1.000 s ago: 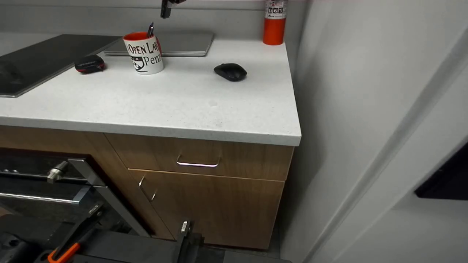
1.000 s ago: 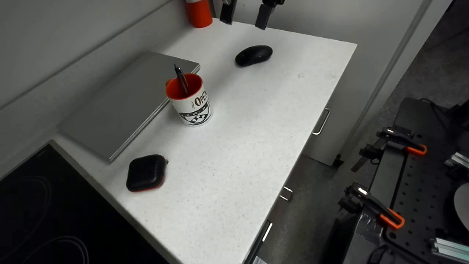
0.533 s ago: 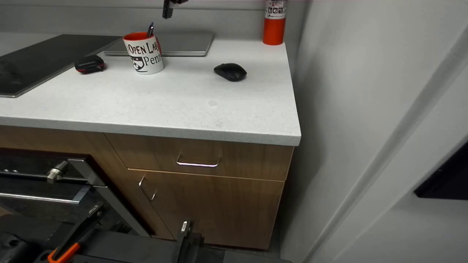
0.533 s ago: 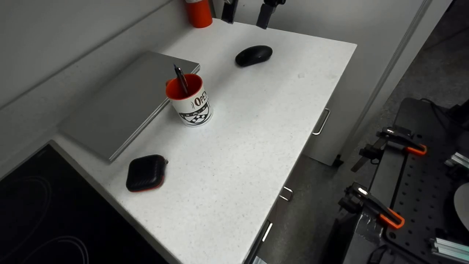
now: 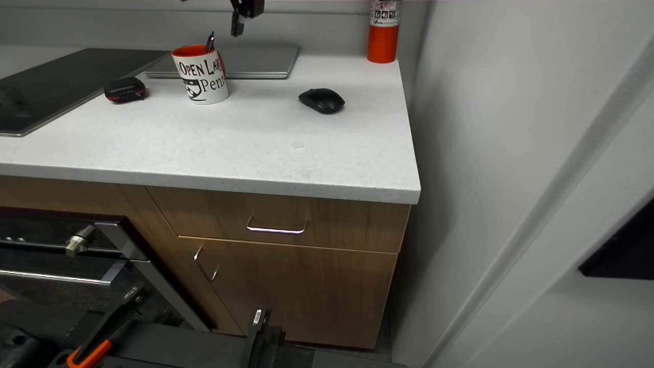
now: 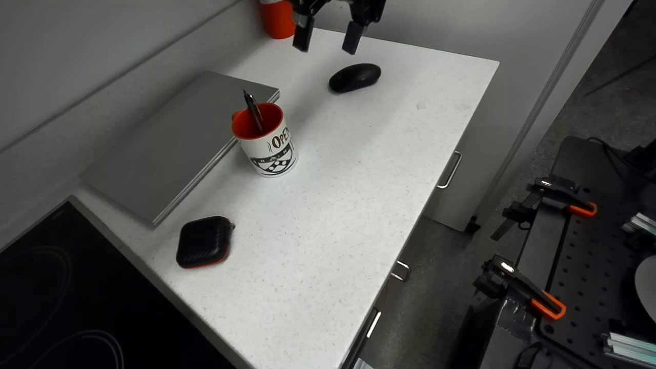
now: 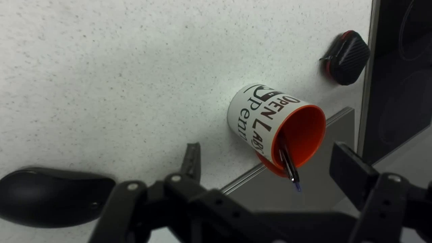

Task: Take the pen from the mug cup and put it on the table

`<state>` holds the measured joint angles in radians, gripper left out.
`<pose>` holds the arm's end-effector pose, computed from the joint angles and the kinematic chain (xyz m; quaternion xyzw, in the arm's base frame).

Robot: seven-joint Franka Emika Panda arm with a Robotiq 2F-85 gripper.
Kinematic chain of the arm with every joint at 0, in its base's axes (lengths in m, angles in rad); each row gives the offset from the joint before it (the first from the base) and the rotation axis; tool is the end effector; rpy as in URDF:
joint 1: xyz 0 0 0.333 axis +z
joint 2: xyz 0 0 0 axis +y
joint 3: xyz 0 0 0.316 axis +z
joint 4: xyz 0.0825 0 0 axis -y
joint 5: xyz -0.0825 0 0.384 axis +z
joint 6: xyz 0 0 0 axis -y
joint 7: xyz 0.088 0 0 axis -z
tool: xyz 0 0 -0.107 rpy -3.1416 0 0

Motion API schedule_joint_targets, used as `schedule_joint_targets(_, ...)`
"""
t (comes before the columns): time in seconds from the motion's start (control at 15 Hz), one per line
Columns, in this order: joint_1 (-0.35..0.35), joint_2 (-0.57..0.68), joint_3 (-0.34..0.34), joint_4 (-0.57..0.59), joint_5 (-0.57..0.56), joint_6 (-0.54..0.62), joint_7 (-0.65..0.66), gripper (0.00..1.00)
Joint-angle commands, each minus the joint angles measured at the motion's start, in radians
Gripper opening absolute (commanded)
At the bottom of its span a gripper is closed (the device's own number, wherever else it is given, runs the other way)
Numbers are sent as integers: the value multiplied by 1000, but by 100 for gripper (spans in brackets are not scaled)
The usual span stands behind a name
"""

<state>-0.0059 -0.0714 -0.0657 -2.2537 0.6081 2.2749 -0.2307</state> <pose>0.5212 -0.0236 0.4064 -0.9641 0.1068 -0.0791 0.2298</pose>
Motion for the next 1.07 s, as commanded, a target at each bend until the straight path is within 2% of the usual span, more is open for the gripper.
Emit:
schedule_joint_targets(0.0, 33, 77, 47, 20, 117, 135, -34, 100)
schedule_joint_targets(0.2, 51, 111, 92, 32, 248, 248, -104, 100)
schedule_joint_targets(0.6, 64, 174, 157, 74, 479, 431, -324, 100)
schedule_joint_targets(1.0, 55, 239, 188, 131, 634, 495, -515, 100)
